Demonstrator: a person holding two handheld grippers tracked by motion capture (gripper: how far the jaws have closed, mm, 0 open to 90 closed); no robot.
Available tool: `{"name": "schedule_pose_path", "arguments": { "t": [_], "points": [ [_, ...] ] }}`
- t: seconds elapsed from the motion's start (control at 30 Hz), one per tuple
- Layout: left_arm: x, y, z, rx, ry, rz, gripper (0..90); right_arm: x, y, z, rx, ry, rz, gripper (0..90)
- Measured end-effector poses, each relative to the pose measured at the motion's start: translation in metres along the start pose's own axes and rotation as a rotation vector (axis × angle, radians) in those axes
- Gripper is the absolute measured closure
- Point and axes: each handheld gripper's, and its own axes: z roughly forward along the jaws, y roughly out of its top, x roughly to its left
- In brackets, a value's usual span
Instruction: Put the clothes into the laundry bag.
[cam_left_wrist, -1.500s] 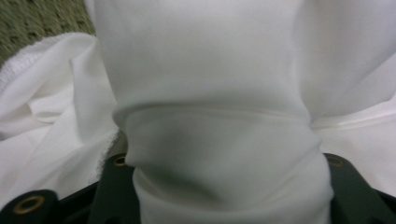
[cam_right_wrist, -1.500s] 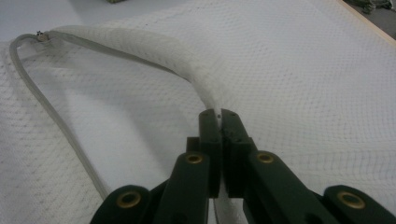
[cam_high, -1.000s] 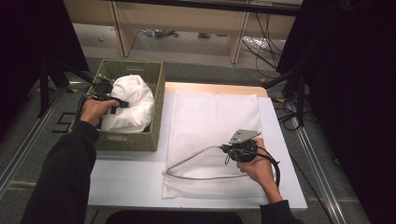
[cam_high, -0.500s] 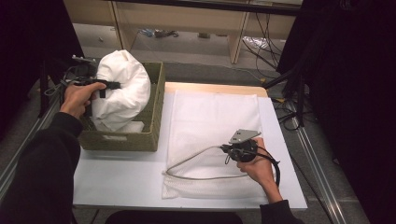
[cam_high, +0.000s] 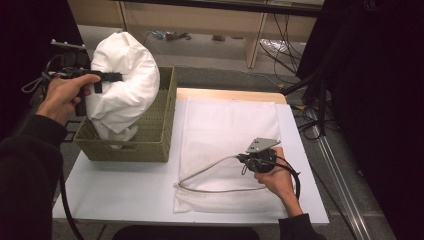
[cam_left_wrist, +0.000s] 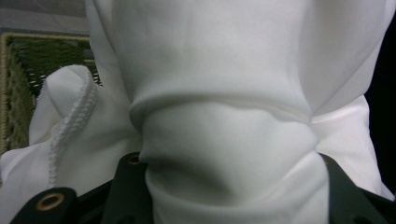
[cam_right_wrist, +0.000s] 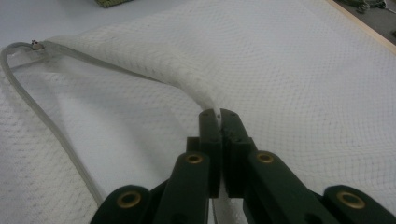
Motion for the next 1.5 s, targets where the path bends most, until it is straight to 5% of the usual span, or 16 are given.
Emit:
{"name": "schedule_pose_path", "arguments": {
  "t": [0.43, 0.63, 0.8, 0.87, 0.9, 0.93, 1.2, 1.3, 1.5],
  "points": [
    [-0.071, -0.01, -0.033, 0.011, -0.223, 0.094, 55.4, 0.002, -0.001, 0.002, 0.008, -0.003, 0.025, 89.6],
    [-0.121, -0.032, -0.056, 0.031, -0.366, 0.152, 55.4, -0.001, -0.001, 0.002, 0.015, -0.002, 0.022, 89.6],
    [-0.151, -0.053, -0.072, 0.052, -0.437, 0.173, 55.1, -0.005, -0.001, 0.002, 0.014, -0.004, 0.018, 89.6],
    [-0.162, -0.062, -0.076, 0.07, -0.459, 0.188, 55.1, -0.004, -0.001, 0.002, 0.025, -0.015, 0.055, 89.6],
    [-0.167, -0.067, -0.077, 0.072, -0.473, 0.193, 55.1, -0.008, -0.001, 0.004, 0.012, -0.011, 0.012, 89.6],
    [-0.172, -0.073, -0.078, 0.081, -0.486, 0.2, 55.1, -0.007, -0.001, 0.004, 0.019, -0.012, 0.044, 89.6],
    [-0.198, -0.128, -0.063, 0.157, -0.585, 0.243, 54.8, -0.02, 0.005, 0.003, -0.01, -0.046, 0.04, 89.7],
    [-0.201, -0.147, -0.051, 0.209, -0.63, 0.294, 54.4, -0.022, 0.007, 0.0, -0.016, -0.046, 0.058, 89.7],
    [-0.2, -0.179, -0.012, 0.288, -0.645, 0.272, 54.3, -0.024, 0.016, -0.006, -0.046, -0.073, 0.026, 89.8]
  ]
}}
